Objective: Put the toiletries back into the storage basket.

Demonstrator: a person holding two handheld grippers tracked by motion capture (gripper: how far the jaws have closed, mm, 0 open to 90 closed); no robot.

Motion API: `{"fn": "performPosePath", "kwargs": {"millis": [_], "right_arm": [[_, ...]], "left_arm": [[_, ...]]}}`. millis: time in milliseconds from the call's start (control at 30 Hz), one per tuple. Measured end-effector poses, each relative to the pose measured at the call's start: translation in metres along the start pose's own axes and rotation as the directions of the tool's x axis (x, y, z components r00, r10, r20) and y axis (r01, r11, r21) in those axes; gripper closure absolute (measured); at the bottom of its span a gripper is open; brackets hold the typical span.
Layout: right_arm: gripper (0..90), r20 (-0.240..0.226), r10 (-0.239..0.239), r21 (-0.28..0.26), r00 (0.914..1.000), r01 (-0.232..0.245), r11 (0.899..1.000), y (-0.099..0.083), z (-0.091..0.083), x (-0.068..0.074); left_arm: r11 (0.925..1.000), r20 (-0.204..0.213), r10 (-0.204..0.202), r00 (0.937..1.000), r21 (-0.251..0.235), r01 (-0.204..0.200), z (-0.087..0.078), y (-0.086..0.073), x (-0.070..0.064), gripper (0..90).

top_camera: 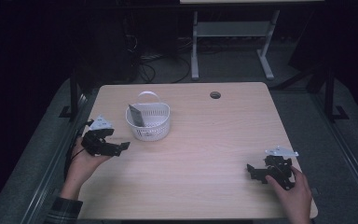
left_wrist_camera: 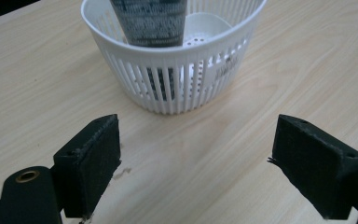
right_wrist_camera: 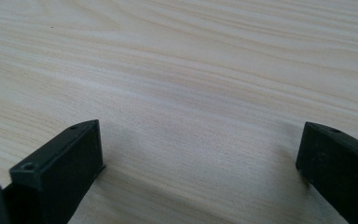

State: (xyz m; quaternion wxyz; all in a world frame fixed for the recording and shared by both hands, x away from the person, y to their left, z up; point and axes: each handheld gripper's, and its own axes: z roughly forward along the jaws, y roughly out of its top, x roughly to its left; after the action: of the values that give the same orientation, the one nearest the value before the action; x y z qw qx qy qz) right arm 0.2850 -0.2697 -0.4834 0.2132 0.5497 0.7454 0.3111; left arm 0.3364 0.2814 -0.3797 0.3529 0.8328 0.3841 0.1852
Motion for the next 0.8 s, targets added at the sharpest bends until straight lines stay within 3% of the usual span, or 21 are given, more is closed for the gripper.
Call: {"fn": "performPosePath", "kwargs": {"millis": [367,600,800], "right_arm": [[0.0,0.000,0.000,0.000,1.0000,0.000,1.000,0.000,0.000,0.000],[0.0,0.000,0.000,0.000,1.0000,0.000,1.000,0.000,0.000,0.000],[0.0,0.000,0.000,0.000,1.0000,0.000,1.000,0.000,0.000,0.000]], "left_arm": [[0.9983,-0.012,-0.014,0.9998,-0.056,0.013,-0.002,-0.038,-0.010,14.9],[0.9979,-0.018,-0.039,0.9991,-0.052,0.038,0.003,-0.062,-0.015,14.9],[0.9986,-0.016,-0.035,0.9993,-0.040,0.034,0.010,-0.076,-0.021,14.9]]}}
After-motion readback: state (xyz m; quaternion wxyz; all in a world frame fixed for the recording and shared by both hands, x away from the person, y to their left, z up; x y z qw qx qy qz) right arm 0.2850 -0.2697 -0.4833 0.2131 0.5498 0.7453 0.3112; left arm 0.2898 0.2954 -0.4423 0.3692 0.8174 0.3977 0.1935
